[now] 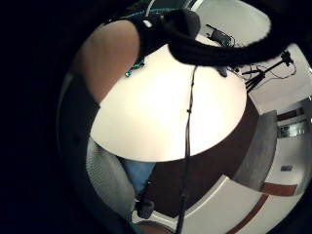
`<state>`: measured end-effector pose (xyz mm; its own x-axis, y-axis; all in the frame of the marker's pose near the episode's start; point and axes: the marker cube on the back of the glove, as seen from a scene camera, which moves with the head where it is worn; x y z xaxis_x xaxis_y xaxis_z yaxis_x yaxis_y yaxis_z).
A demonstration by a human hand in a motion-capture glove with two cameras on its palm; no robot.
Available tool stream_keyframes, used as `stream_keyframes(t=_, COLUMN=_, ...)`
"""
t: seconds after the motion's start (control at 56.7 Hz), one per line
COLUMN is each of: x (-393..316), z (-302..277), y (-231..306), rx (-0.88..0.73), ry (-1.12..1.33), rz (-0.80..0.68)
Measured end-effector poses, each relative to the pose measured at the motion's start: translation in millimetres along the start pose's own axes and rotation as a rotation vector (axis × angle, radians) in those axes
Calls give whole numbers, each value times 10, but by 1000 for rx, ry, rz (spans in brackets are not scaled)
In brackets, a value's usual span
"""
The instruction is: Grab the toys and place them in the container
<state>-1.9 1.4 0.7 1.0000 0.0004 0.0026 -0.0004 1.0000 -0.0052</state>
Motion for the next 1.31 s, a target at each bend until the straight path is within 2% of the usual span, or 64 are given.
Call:
stream_keyframes(t=0.247, x=-43, z=61, y=-45, rx=-26, ry=-15, rz=1)
stream_keyframes(t=0.476, x=-136, z=173, y=-391, rx=-54, ry=-23, rz=-49)
stream_keyframes(t=0.565, x=-205, z=239, y=-808, rx=-50, ry=-50, rz=-76)
stream_keyframes(t=0.759, x=-517, z=437, y=-2214, rx=-126, ry=-65, rz=-174)
stream_keyframes(t=0.882, x=-723, z=630, y=-2671, rx=-158, ry=2, rz=-202)
stream_keyframes(t=0.988, x=-785, z=972, y=-2746, rx=-184, ry=60, rz=-192)
stream_keyframes(t=1.218, x=-616, z=2014, y=-2485, rx=-395, ry=163, rz=-165)
stream_keyframes(t=1.306, x=-537, z=2215, y=-2410, rx=-330, ry=238, rz=-183)
